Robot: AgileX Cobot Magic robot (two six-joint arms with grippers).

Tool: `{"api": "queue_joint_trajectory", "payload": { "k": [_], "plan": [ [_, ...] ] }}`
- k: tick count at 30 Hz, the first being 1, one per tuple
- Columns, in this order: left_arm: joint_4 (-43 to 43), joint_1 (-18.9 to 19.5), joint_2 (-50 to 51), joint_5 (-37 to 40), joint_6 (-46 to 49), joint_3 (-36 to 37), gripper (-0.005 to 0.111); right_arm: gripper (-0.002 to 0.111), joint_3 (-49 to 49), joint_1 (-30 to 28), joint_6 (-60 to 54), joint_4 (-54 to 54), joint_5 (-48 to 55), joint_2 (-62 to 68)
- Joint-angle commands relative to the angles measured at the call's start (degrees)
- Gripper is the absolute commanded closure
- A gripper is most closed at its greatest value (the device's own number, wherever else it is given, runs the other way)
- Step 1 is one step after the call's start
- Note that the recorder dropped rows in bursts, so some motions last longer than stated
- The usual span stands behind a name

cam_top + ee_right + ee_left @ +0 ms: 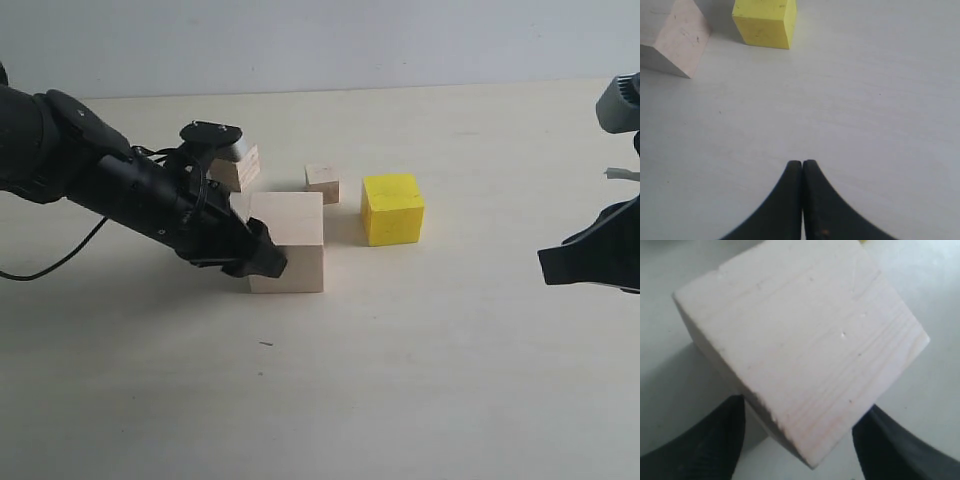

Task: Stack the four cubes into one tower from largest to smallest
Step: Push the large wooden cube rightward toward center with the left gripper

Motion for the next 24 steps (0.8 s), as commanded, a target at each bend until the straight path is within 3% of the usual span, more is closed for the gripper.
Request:
{"api": "queue_joint_trajectory", "payload": {
  "k": [1,15,21,24],
  "plan": [
    [-2.56,-0.06,-0.06,-1.04,0.4,-0.52,0.046,0.108,-0.25,0.08,-0.46,-0.88,-0.45,-0.11],
    [-3.37,-0.06,-0.06,-1.24,0.63,-0.52,0.046,0.108,-0.25,0.08,-0.46,-1.02,-0.45,-0.11],
    [-1.61,-0.06,-0.17,2.17,0.63,-0.52,0.046,0.108,-0.25,0.08,-0.34,-1.02,-0.45,-0.11],
    [-0.11,-0.06,-0.41,3.82,0.5,-0.52,0.036,0.108,-0.25,0.08,-0.34,-1.02,-0.45,-0.11]
  ]
}}
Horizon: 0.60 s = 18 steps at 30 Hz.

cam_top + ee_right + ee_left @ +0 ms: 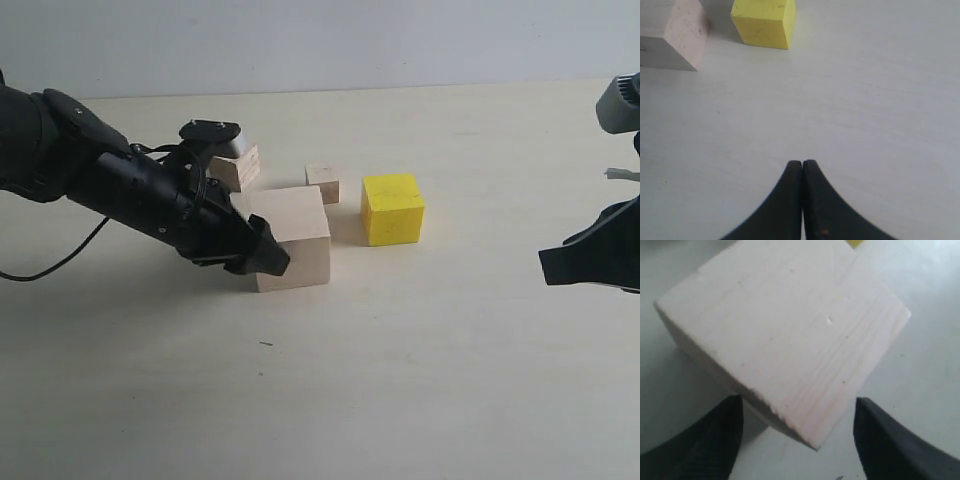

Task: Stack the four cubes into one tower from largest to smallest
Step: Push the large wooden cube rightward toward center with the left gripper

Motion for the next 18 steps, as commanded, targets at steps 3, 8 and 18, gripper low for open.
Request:
{"api": "queue_joint_trajectory", "payload": {
  "k": [3,8,18],
  "plan": [
    [2.35,-0.06,-1.17,2.05,0.14,-0.42,0.033,0.108,-0.25,0.08,-0.25,-0.67,-0.45,-0.11],
    [6.88,0.15,-2.79,0.46,-0.13,-0.42,0.033,0.108,-0.25,0.08,-0.03,-0.67,-0.45,-0.11],
    [19.17,0.15,-2.92,-3.15,-6.24,-0.42,0.034,0.108,-0.25,0.08,-0.03,-0.67,-0.45,-0.11]
  ]
}}
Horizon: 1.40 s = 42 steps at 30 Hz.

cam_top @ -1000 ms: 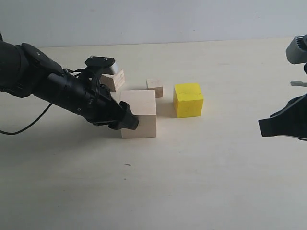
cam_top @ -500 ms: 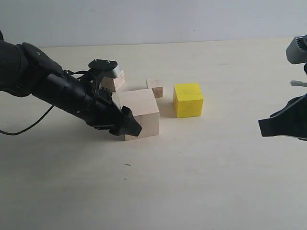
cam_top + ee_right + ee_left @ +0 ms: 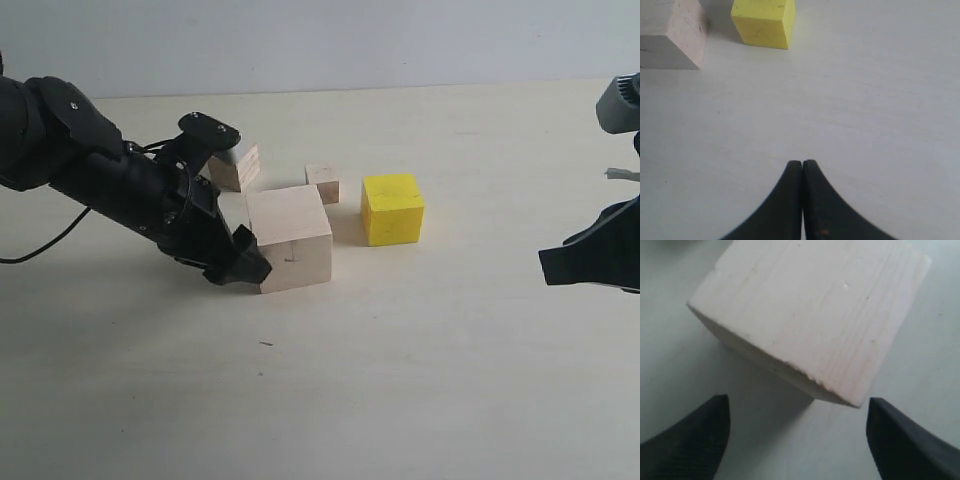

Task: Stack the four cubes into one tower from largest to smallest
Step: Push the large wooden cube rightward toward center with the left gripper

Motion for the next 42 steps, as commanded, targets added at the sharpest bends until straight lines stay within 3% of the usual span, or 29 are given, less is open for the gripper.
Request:
{"api": "queue_joint_trajectory", "payload": {
  "k": [1,42],
  "plan": [
    [3.44,0.15,-0.58,-0.86,-2.9,-0.38,0.034,0.108,-0.25,0.08,-0.03,-0.67,-0.45,-0.11],
    [2.73,0.15,-0.58,-6.39,-7.21,-0.38,0.034,0.108,-0.25,0.08,-0.03,-0.67,-0.45,-0.11]
  ]
}}
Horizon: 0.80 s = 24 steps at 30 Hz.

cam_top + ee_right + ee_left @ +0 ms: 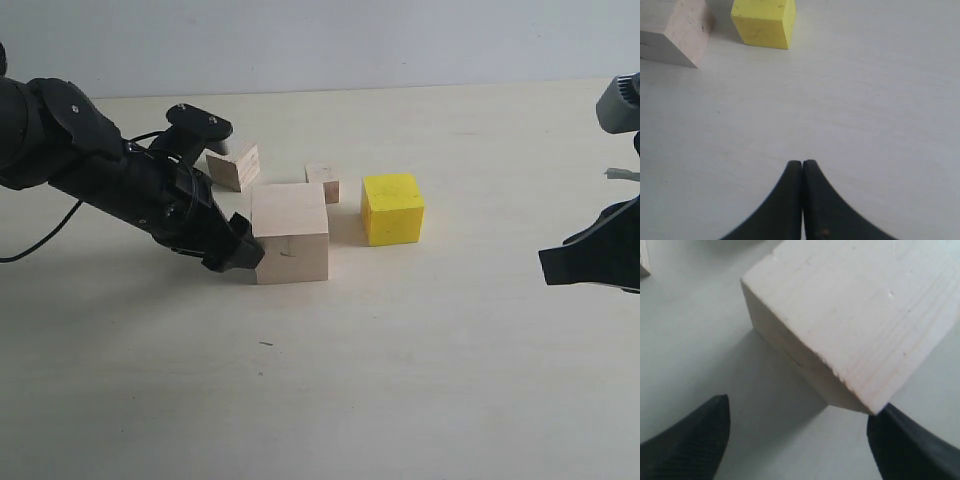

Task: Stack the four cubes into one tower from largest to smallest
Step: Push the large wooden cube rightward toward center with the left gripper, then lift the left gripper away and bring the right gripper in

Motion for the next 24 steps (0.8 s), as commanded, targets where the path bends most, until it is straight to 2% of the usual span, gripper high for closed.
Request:
{"api": "queue_joint_trajectory", "payload": {
  "k": [1,12,18,22,24],
  "plan": [
    [-0.53,0.15,-0.58,-1.27,-0.58,-0.38,0.034,0.108,-0.25,0.08,-0.03,-0.63,-0.45,-0.11],
    [-0.53,0.15,-0.58,-1.27,-0.58,-0.38,0.034,0.108,-0.25,0.08,-0.03,-0.63,-0.45,-0.11],
    [0.6,0.15,-1.96,2.48,-0.58,-0.38,0.034,0.108,-0.25,0.08,-0.03,-0.63,-0.45,-0.11],
    [5.21,0.15,-4.72,4.34,-4.49,-0.38,0.034,0.108,-0.25,0.08,-0.03,-0.63,-0.45,-0.11],
    [11.02,0.15,-6.71,5.47,-9.46,-0.38,0.034,0.108,-0.25,0.08,-0.01,-0.63,-0.34,-0.11]
  ]
}}
